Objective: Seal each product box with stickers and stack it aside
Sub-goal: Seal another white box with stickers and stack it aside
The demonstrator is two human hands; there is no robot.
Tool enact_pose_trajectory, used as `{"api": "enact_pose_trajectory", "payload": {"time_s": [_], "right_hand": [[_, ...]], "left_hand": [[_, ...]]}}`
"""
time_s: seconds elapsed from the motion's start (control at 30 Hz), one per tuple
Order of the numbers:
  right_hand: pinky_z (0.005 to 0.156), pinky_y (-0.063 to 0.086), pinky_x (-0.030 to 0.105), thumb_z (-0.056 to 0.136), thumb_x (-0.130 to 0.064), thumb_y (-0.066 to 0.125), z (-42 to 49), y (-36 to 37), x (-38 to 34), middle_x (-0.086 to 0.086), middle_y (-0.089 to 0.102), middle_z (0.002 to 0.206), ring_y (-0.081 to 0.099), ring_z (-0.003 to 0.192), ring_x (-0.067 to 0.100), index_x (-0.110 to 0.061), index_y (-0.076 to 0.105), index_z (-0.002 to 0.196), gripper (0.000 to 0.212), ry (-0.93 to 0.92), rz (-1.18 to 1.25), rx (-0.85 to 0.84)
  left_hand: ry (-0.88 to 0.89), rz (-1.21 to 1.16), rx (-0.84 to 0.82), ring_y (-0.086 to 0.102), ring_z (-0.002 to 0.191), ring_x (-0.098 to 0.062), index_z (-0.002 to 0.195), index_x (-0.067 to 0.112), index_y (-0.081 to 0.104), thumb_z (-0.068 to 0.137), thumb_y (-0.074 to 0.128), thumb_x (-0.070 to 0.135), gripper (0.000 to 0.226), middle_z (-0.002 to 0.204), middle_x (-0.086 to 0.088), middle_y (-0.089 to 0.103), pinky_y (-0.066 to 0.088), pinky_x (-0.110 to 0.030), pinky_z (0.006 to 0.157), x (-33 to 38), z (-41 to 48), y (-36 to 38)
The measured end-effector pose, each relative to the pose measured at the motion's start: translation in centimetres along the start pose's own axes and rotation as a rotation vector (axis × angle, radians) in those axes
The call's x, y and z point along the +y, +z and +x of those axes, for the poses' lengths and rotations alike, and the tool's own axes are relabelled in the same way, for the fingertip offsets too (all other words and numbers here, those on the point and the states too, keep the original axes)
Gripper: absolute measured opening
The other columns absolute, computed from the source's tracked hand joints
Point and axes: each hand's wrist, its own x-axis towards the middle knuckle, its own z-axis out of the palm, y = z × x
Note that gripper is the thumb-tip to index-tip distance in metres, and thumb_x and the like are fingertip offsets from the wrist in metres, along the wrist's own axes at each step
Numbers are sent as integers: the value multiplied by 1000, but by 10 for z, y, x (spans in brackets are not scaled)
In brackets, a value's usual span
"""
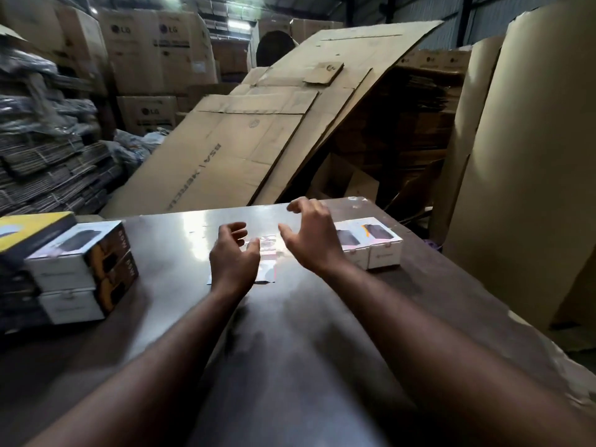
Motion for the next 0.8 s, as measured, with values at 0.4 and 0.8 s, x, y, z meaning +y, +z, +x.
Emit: {"api": "enact_pose_trajectory", "payload": {"time_s": [0.4, 0.8], "right_hand": [[85, 51, 29, 87, -27, 72, -33, 129, -123, 2, 68, 110, 64, 96, 17, -13, 65, 111, 28, 50, 404, -145], [107, 28, 17, 80, -56, 53, -61, 183, -185, 7, 43, 146, 41, 136, 17, -23, 52, 143, 71, -195, 507, -248]], "left_hand": [[273, -19, 488, 63, 90, -6, 103, 17, 64, 91, 56, 3, 20, 100, 2, 69, 48, -11, 77, -34, 1, -146], [258, 110, 705, 67, 100, -30, 106, 7, 66, 76, 40, -9, 43, 108, -11, 72, 48, -31, 90, -56, 13, -198]]}}
